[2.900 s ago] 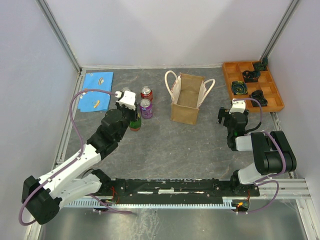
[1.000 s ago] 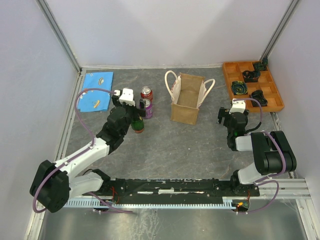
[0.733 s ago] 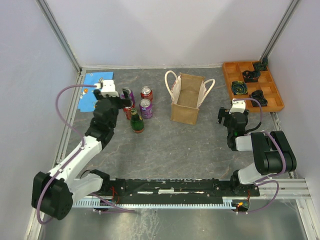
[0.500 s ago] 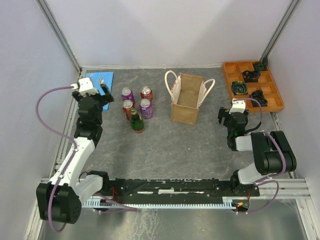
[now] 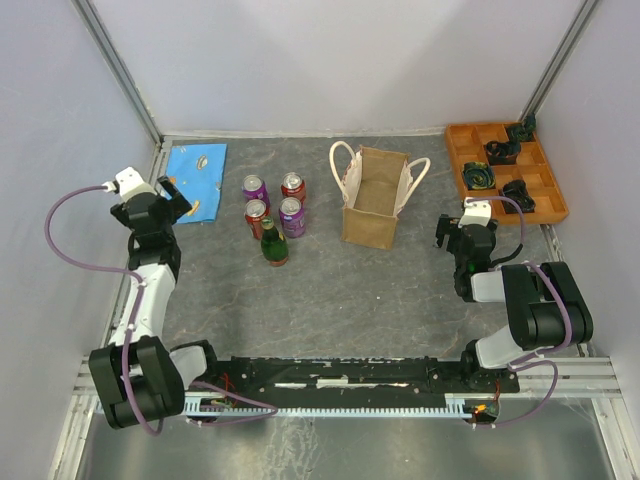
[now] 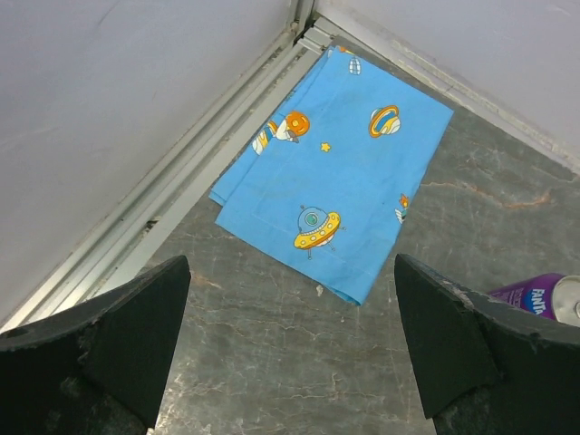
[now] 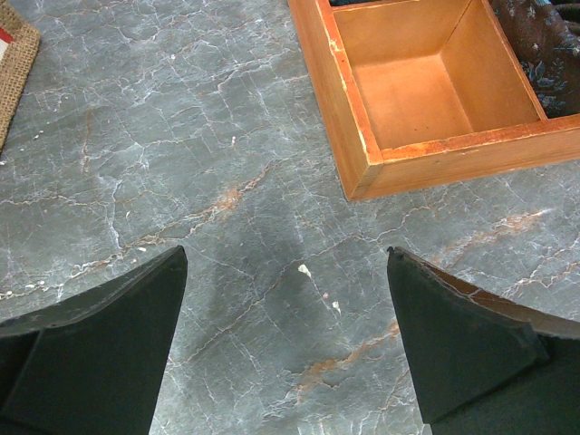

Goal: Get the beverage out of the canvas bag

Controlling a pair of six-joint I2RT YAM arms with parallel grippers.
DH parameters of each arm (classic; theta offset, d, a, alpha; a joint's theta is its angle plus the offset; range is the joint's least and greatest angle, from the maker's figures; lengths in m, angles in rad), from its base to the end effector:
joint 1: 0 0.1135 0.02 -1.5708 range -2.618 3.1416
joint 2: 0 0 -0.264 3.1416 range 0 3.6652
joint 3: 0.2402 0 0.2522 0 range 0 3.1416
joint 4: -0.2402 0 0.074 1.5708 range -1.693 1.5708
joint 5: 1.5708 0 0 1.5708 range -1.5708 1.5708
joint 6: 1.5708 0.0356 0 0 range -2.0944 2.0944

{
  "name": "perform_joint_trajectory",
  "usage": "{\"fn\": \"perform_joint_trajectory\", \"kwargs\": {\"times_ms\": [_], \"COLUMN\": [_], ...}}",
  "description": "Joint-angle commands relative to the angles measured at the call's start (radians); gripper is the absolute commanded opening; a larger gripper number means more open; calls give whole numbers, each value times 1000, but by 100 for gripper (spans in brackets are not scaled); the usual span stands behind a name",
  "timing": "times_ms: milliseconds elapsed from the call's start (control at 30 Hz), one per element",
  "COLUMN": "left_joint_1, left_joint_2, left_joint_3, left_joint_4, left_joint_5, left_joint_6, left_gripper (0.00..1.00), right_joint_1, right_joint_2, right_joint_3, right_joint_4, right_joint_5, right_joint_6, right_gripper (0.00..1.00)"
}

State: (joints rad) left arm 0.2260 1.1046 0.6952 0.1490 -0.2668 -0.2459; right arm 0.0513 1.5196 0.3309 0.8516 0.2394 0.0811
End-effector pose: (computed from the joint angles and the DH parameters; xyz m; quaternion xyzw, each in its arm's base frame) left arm 0.2460 0.0662 0.2790 -0.2625 0.7452 0.0994 0.6049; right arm 0.2561 0.0047 0.1363 0.0811 0.8087 -0.0592 0.5795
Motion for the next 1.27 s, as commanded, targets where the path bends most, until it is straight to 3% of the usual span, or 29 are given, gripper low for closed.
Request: {"fn": "perform_joint_trajectory", "kwargs": {"times_ms": [0,67,467,1233], "left_joint_1": [92,138,136,128], "left_joint_2": [27,47,8,-7], "left_joint_3": [24,38,62,81], "left_joint_4": [20,0,-53,-89], "left_joint_5": [111,144,64,47], "left_joint_6": [-144,-164,-227,-201], "left_gripper": [99,99,99,99], "right_joint_1": [-3,-2,-2,-2], "right_joint_2": [-9,-10,-9,-9], "right_joint_3": [26,26,26,26], "right_joint_4": [26,26,26,26], "right_joint_5": [-7,-6,-6,-7], "right_joint_6": [-3,-2,-3,-3], "right_gripper": [99,99,99,99]}}
